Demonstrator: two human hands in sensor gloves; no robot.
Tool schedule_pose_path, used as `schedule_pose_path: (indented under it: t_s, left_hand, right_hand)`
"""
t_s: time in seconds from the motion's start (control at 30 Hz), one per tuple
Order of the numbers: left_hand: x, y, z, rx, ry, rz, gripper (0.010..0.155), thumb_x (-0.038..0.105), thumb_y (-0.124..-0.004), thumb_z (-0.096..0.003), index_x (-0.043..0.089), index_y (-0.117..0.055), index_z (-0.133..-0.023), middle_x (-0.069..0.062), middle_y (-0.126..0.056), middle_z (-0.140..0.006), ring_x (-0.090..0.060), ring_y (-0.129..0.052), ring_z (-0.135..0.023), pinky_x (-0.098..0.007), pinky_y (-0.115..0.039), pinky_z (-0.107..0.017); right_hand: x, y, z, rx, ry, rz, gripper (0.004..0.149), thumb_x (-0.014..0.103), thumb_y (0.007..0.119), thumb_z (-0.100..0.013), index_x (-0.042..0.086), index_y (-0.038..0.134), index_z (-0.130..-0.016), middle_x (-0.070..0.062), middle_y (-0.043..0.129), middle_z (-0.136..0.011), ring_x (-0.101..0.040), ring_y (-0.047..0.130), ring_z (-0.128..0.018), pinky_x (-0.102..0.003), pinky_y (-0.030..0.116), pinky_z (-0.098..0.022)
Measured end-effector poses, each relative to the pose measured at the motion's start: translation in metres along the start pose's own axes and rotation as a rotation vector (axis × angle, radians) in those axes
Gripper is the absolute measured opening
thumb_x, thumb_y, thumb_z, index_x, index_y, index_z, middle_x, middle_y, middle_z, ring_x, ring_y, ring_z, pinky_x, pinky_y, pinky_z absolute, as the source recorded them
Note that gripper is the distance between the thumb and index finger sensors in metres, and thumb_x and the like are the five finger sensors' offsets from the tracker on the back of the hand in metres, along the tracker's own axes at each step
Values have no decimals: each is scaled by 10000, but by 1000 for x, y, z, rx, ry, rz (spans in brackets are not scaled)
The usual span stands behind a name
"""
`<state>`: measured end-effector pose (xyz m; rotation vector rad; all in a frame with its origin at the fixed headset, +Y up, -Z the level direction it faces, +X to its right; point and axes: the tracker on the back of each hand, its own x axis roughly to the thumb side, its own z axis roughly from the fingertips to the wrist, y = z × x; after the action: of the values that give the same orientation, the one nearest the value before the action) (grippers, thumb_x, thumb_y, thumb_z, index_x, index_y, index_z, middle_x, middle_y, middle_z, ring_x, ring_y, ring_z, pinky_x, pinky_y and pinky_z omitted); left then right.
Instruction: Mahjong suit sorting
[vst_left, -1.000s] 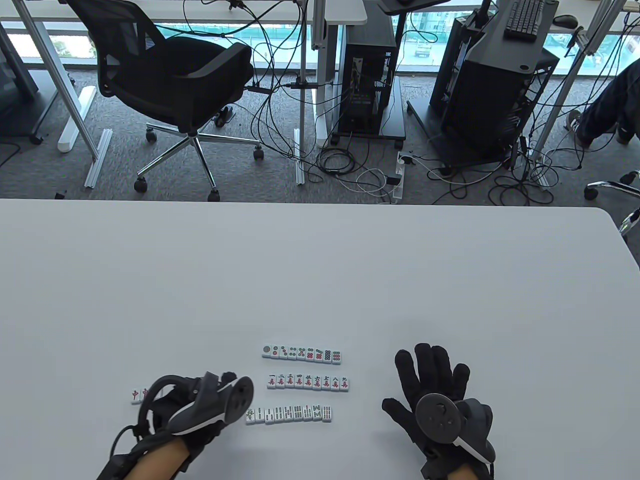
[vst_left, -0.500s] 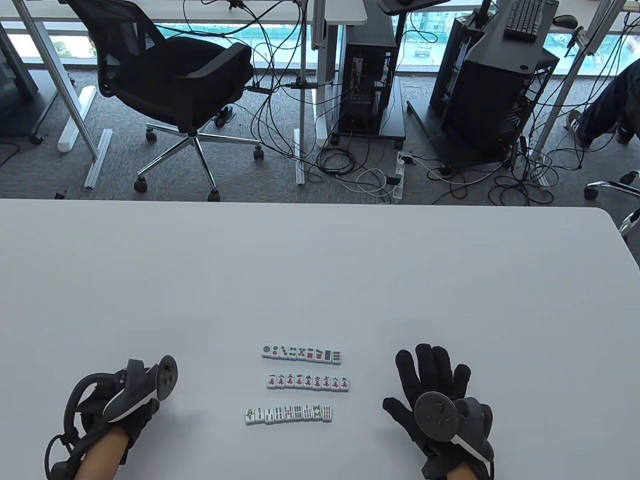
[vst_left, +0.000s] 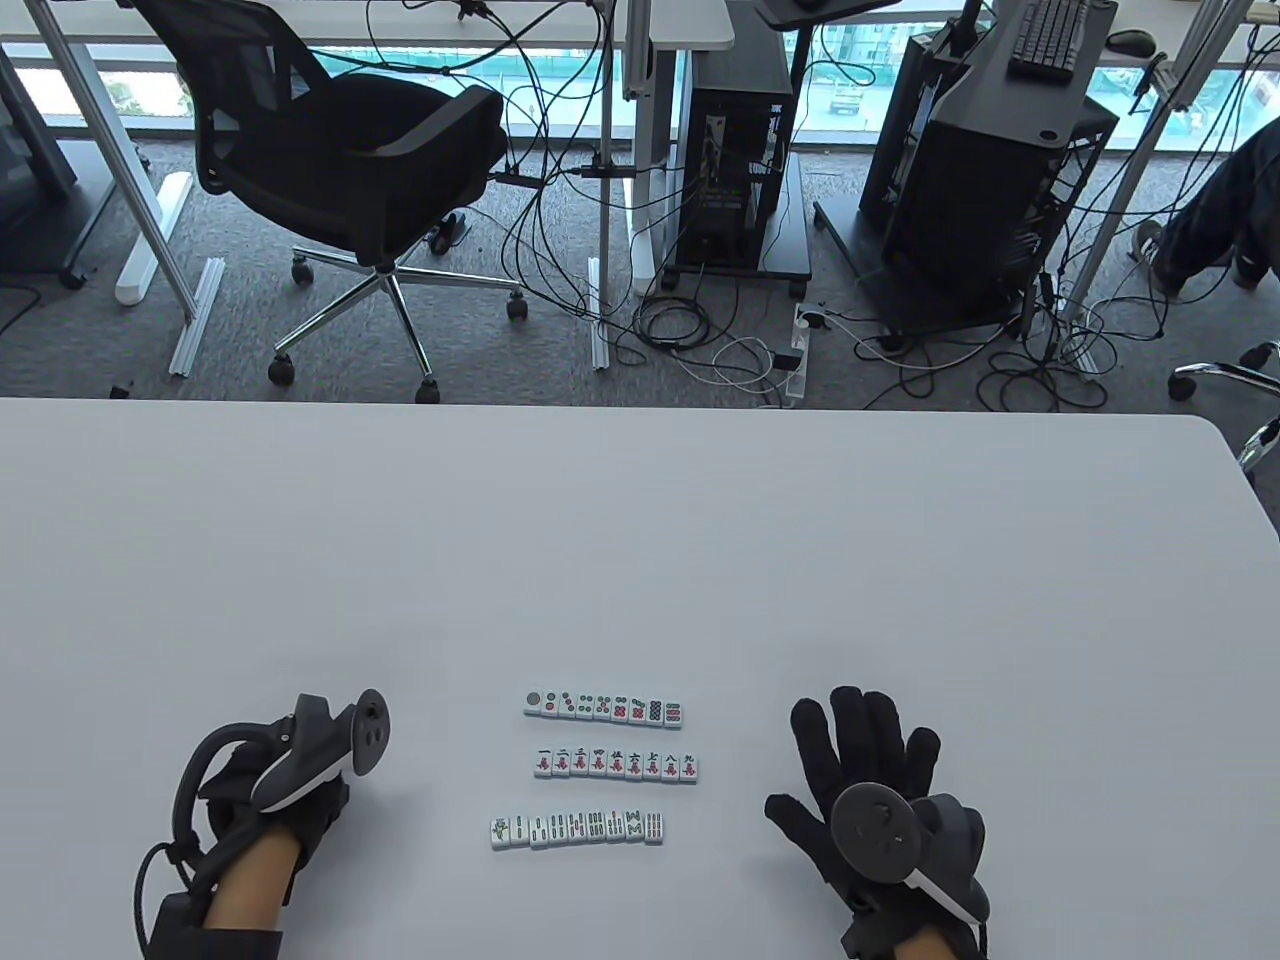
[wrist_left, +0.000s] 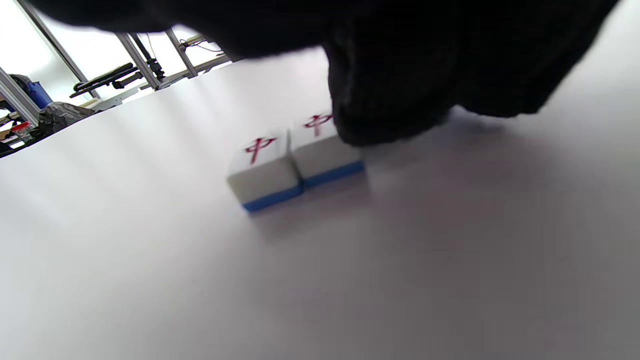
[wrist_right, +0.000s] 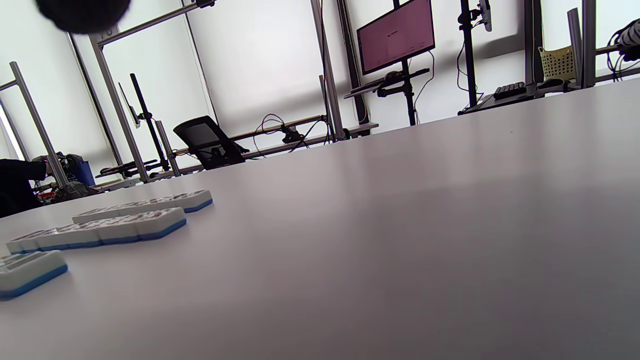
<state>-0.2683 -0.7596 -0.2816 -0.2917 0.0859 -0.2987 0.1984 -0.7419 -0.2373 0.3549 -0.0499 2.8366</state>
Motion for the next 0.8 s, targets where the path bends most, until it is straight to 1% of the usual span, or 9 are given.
schedule_pose_path:
  t_s: [0.1,0.17,0.2,0.3,0.4,0.57,0.63,0.7,0.8]
  left_hand:
    - [28,17,1,70,-84,45,622,516,-872,-283,180,-828,-804,164,-1005,-347,-69,-941,-71,-352,-860,-195]
    - [53,28,2,107,-156,60,621,517,-867,-286,182,-826,-807,165,-1004,-355,-68,-944,-77,-352,-861,-200]
    - [60,30,2,116,-176,62,620,516,-865,-288,183,-824,-810,164,-1005,-363,-69,-948,-85,-353,-862,-206]
    - [92,36,5,151,-263,47,621,515,-863,-289,186,-819,-814,165,-1005,-377,-70,-956,-100,-354,-866,-219]
    - [111,36,7,165,-303,4,622,517,-862,-287,190,-818,-815,167,-1004,-379,-68,-957,-102,-353,-867,-222]
    - [120,29,5,149,-307,-53,626,521,-851,-290,186,-808,-816,173,-1001,-383,-62,-958,-104,-348,-870,-223]
    - [118,30,6,140,-302,-29,639,527,-854,-289,196,-802,-834,163,-1005,-393,-69,-961,-111,-354,-867,-227]
    - [115,30,8,99,-301,-29,674,535,-853,-287,205,-771,-868,154,-1006,-423,-77,-968,-136,-361,-865,-246]
    - [100,41,11,125,-257,-43,673,532,-855,-288,254,-757,-893,152,-1007,-450,-79,-975,-167,-364,-866,-264]
  right_hand:
    - [0,0,0,-1,-2,2,817,636,575,-456,356,104,-1061,-94,50,-1152,-397,15,-1028,-722,119,-688]
    - [0,1,0,1,-2,2,817,636,575,-456,355,104,-1061,-94,50,-1151,-399,15,-1027,-722,119,-687]
    - [0,1,0,1,-2,2,817,637,575,-456,355,105,-1061,-94,51,-1152,-399,16,-1027,-722,120,-687]
    - [1,1,0,3,-5,3,817,637,575,-456,354,106,-1062,-95,53,-1152,-399,16,-1027,-722,121,-687]
    - [1,1,0,5,-7,-2,816,636,575,-456,355,106,-1062,-94,52,-1152,-398,15,-1028,-723,119,-687]
    - [1,2,0,10,-10,-5,816,637,574,-457,357,105,-1063,-93,51,-1154,-397,15,-1030,-722,118,-689]
    - [1,3,0,13,-9,-2,816,637,574,-457,356,106,-1063,-94,52,-1154,-398,16,-1029,-722,120,-689]
    - [1,2,0,14,-8,4,815,637,574,-457,356,107,-1063,-95,54,-1153,-399,19,-1029,-722,122,-688]
    - [1,2,0,15,-6,6,815,637,574,-458,355,107,-1063,-97,55,-1153,-399,20,-1029,-723,123,-688]
